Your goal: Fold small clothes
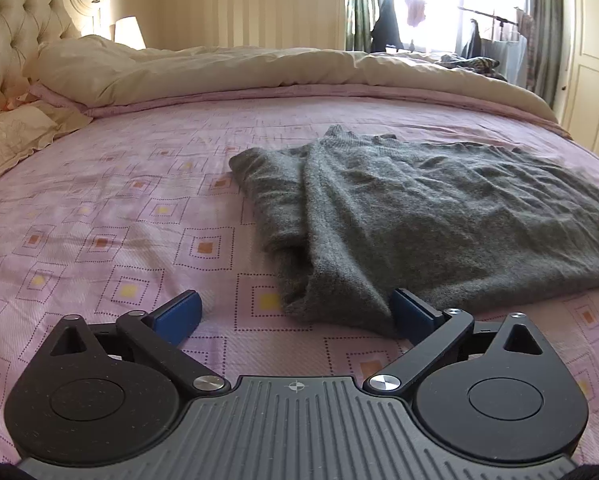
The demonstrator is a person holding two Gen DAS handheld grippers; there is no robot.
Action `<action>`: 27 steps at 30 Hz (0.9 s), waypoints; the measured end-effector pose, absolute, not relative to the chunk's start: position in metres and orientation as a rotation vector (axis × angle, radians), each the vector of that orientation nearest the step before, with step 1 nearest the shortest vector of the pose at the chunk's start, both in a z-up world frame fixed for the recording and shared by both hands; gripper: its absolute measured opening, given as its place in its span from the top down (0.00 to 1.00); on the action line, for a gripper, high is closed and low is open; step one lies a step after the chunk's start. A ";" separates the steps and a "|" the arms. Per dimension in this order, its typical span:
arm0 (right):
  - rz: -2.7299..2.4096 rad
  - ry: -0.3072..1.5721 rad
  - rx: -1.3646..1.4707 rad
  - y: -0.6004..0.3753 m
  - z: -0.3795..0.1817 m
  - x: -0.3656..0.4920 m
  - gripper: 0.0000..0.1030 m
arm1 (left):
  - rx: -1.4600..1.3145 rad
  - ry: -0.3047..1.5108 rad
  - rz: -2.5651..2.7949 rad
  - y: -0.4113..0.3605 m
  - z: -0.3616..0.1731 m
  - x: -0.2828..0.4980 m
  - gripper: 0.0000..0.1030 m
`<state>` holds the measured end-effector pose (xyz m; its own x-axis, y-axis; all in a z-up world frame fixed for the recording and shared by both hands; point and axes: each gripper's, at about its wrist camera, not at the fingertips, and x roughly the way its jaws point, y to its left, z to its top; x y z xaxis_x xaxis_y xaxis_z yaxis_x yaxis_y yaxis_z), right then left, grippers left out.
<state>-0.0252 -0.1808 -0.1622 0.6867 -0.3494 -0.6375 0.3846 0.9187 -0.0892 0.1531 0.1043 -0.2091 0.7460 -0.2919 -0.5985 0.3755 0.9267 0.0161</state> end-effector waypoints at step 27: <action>-0.202 0.613 0.189 -0.251 -0.122 0.007 0.01 | 0.160 0.624 -0.355 0.104 -0.211 0.152 0.00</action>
<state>0.0072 -0.2508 -0.1216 0.7996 -0.1309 -0.5861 0.2426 0.9632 0.1158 0.1522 0.1035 -0.2110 0.7536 -0.2759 -0.5966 0.3713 0.9276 0.0400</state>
